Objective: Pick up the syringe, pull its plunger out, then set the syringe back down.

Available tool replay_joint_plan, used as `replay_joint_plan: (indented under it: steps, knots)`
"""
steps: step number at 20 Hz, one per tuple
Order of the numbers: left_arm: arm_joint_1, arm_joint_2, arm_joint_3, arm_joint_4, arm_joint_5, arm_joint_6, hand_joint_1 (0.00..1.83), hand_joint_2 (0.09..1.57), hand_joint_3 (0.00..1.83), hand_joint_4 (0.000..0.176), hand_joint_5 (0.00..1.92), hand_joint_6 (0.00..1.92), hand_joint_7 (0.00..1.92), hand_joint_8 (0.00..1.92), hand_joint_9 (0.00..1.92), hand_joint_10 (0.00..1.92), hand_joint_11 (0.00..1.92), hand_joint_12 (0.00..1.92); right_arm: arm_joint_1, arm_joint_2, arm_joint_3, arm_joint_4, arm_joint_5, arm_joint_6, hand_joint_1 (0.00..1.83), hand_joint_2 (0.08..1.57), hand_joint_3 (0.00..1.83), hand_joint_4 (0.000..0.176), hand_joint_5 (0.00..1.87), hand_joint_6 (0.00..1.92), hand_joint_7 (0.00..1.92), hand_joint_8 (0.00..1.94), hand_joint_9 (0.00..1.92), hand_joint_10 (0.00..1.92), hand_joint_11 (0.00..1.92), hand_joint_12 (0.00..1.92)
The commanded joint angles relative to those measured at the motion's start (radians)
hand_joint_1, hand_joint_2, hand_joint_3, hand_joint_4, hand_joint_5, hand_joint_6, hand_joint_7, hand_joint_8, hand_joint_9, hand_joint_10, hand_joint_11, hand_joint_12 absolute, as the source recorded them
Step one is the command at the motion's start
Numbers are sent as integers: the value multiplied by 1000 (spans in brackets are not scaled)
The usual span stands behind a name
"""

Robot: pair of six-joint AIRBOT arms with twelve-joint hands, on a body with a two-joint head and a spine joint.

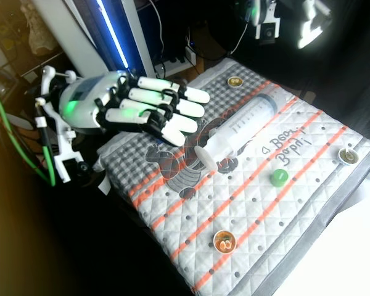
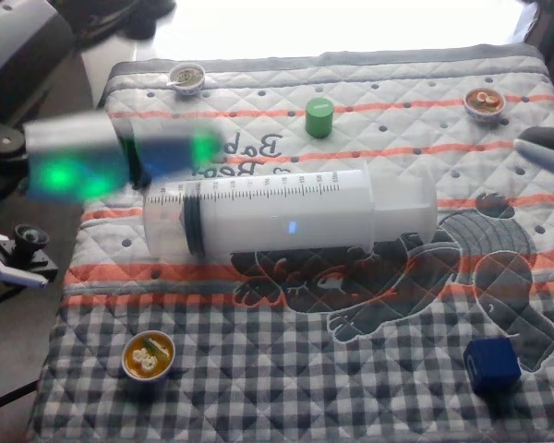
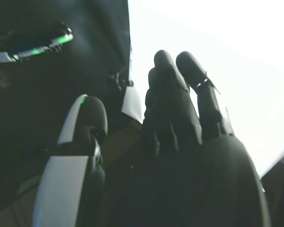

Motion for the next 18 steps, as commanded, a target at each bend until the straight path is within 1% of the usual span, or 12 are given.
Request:
replay_joint_plan:
  steps: [1, 2, 3, 4, 6, 8, 9, 10, 11, 12, 13, 18]
  knots:
    - [-17, 9, -6, 40, 110, -3, 756, 779, 34, 58, 170, 18, 15, 0, 1, 1, 0, 52, 3, 4, -4, -12, 142, -1, 791, 987, 1, 0, 200, 23, 189, 2, 177, 134, 0, 926]
    - [-19, 11, -8, 40, 108, 2, 765, 757, 17, 42, 183, 19, 2, 0, 0, 0, 0, 40, 2, 4, -4, -12, 146, -1, 803, 963, 0, 0, 204, 14, 188, 1, 187, 105, 0, 872]
    - [-24, 11, -7, 41, 97, 5, 761, 763, 5, 9, 194, 7, 57, 6, 8, 0, 0, 247, 2, 4, -3, -12, 146, -1, 800, 960, 0, 0, 197, 7, 185, 0, 185, 80, 0, 805]
    - [-32, 8, -5, 43, 81, 10, 749, 760, 1, 7, 194, 3, 91, 6, 29, 6, 0, 335, 2, 4, -3, -11, 146, -1, 786, 967, 0, 0, 211, 11, 194, 4, 187, 73, 0, 793]
    - [-65, -14, 5, 47, 10, 52, 809, 733, 0, 39, 204, 3, 79, 3, 40, 6, 0, 616, -2, 3, -3, -7, 146, -1, 749, 971, 1, 0, 258, 18, 237, 8, 230, 62, 0, 967]
    - [-100, -43, 32, 51, -71, 64, 832, 725, 0, 21, 208, 2, 82, 1, 60, 9, 0, 765, -7, 1, -2, -3, 146, -1, 724, 972, 1, 0, 278, 17, 263, 8, 285, 65, 0, 1127]
    - [-124, -60, 53, 59, -127, 64, 812, 725, 0, 0, 65, 2, 21, 2, 45, 6, 0, 505, -9, -1, 0, -2, 146, -1, 712, 991, 9, 0, 314, 30, 295, 19, 305, 70, 0, 1141]
    - [-162, -87, 81, 76, -207, 64, 749, 724, 0, 0, 12, 0, 10, 1, 32, 1, 0, 344, -12, -1, 1, 1, 146, -1, 709, 1004, 11, 0, 331, 33, 315, 20, 325, 72, 0, 1175]
    - [-204, -116, 112, 96, -289, 64, 743, 728, 0, 0, 4, 1, 69, 6, 68, 10, 0, 585, -13, -1, 3, 5, 146, 0, 715, 1015, 11, 0, 353, 38, 341, 20, 361, 82, 0, 1230]
    - [-206, -120, 114, 99, -295, 64, 743, 728, 0, 0, 4, 1, 69, 6, 68, 10, 0, 585, -13, -1, 3, 5, 146, 0, 715, 1015, 11, 0, 353, 38, 341, 20, 361, 82, 0, 1230]
    - [-223, -136, 127, 101, -341, 64, 789, 722, 0, 0, 50, 7, 81, 5, 86, 13, 0, 759, -15, -2, 6, 6, 146, 0, 730, 1030, 16, 0, 360, 40, 337, 17, 359, 80, 0, 1231]
    - [-227, -170, 158, 101, -420, 64, 788, 682, 0, 0, 92, 1, 17, 5, 11, 1, 0, 1034, -15, -6, 11, 11, 146, 0, 803, 1061, 14, 0, 348, 24, 344, 7, 367, 67, 0, 1255]
